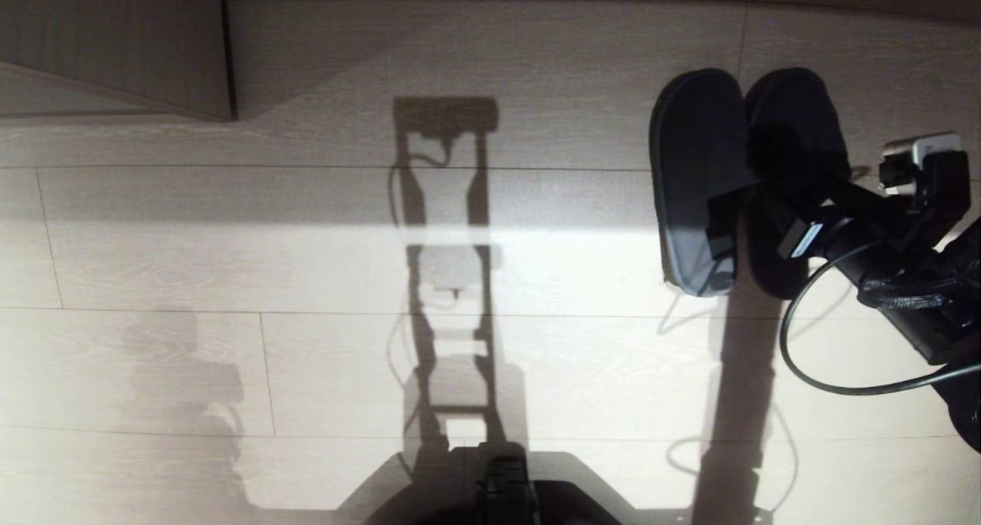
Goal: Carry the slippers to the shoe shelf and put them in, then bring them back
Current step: Place the slippers on the floor
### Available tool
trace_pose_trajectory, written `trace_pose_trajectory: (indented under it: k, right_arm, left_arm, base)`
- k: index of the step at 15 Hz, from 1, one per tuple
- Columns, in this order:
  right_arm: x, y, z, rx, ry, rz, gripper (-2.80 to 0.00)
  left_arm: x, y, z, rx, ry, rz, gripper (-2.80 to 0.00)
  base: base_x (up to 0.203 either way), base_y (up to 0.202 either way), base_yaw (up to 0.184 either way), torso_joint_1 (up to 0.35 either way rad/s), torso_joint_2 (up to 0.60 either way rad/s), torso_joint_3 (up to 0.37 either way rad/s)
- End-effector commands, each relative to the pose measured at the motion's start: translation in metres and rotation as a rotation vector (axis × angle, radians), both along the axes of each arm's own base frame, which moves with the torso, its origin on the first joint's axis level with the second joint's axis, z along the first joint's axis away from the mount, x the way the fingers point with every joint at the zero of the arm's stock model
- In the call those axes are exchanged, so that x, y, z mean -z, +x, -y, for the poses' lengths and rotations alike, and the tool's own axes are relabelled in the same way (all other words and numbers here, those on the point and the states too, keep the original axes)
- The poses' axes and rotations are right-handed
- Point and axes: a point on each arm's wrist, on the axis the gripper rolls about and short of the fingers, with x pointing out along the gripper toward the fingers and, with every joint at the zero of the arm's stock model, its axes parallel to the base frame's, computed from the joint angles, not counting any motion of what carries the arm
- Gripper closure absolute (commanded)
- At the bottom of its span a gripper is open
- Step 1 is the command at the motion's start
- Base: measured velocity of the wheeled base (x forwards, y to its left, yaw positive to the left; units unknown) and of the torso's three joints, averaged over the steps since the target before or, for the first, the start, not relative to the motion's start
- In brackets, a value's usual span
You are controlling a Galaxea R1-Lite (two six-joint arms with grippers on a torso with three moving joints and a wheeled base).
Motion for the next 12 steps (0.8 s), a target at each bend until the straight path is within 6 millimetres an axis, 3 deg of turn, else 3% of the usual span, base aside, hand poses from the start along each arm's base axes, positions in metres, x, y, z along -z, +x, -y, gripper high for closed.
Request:
trace_pose_trajectory:
  k: [1, 7, 12]
  right_arm:
    - [0.016, 0.003, 0.000, 0.000, -0.004, -0.054, -2.80]
    - [0.025, -0.017, 0.001, 0.003, -0.016, -0.100, -2.80]
    - [0.010, -0.060, 0.002, 0.010, -0.030, -0.033, -2.80]
  left_arm:
    - [0.000, 0.000, 0.000, -0.001, -0.002, -0.001, 0.00]
    - [0.000, 0.000, 0.000, -0.001, -0.001, -0.002, 0.00]
    - [0.000, 0.000, 0.000, -0.001, -0.001, 0.000, 0.00]
  base:
    - [0.000, 0.000, 0.000, 0.000, 0.00, 0.000]
    - [0.000, 0.000, 0.000, 0.000, 0.00, 0.000]
    - [0.000, 0.000, 0.000, 0.000, 0.00, 0.000]
